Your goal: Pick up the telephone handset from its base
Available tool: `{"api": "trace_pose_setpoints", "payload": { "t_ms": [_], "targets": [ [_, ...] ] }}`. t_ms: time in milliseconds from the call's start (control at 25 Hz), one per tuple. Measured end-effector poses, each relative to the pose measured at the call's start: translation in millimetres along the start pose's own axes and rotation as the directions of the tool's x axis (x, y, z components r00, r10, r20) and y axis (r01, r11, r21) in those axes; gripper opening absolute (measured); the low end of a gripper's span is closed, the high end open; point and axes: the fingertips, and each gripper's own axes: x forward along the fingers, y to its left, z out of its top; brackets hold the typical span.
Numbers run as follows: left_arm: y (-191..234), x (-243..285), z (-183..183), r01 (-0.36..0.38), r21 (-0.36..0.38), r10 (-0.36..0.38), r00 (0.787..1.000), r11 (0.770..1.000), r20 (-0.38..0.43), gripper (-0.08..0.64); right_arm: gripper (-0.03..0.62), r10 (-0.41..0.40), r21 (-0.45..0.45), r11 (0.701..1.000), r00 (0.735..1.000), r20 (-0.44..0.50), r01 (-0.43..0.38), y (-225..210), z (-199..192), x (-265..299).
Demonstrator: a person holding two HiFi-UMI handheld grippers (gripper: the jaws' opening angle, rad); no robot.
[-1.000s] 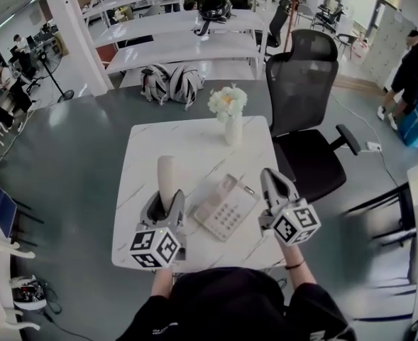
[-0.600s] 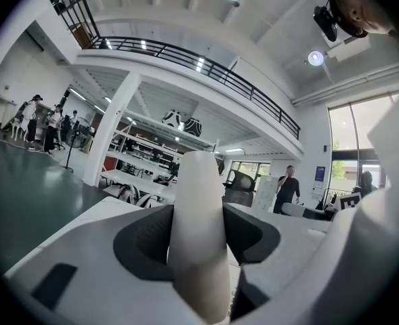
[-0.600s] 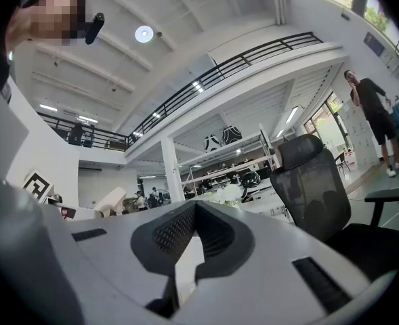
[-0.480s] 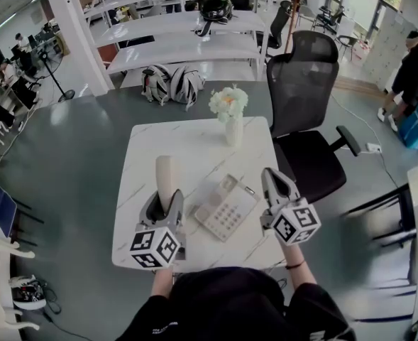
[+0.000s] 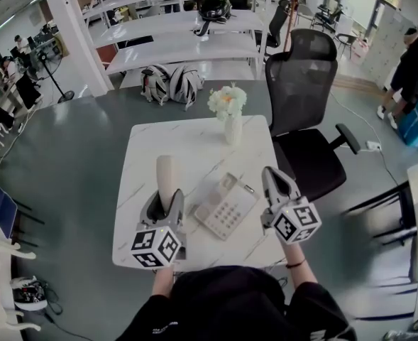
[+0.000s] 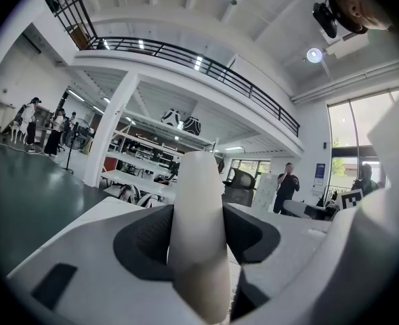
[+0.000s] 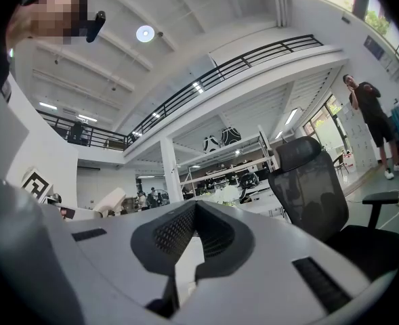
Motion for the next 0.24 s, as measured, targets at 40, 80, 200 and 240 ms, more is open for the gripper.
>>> {"api": "trace_pose_setpoints", "payload": {
  "t_ms": [40, 80, 200, 240],
  "targets": [
    [0.3, 0.4, -0.7, -0.001, -0.001, 0.001, 1.000, 1.000, -0.001, 0.210, -0.009, 0.000, 0.000, 1.000, 1.000, -0.001, 0.000, -0.5, -0.6, 0.3],
    [0.7, 1.0, -1.9, -0.002, -0.001, 0.002, 1.000, 1.000, -0.003, 0.210, -0.009, 0.000, 0.000, 1.000, 1.000, -0.002, 0.000, -1.3, -1.7, 0.6],
    [1.7, 2.0, -5.9, -0.006, -0.001, 0.006, 1.000, 1.000, -0.009, 0.210, -0.009, -0.001, -0.001, 1.000, 1.000, -0.006, 0.001, -3.2, -5.2, 0.8],
    [2.0, 2.1, -7.0, -0.008, 0.000, 0.008, 1.000, 1.000, -0.011, 0.210, -0.009, -0.001, -0.001, 1.000, 1.000, -0.008, 0.001, -3.7, -6.4, 0.7]
  ]
}}
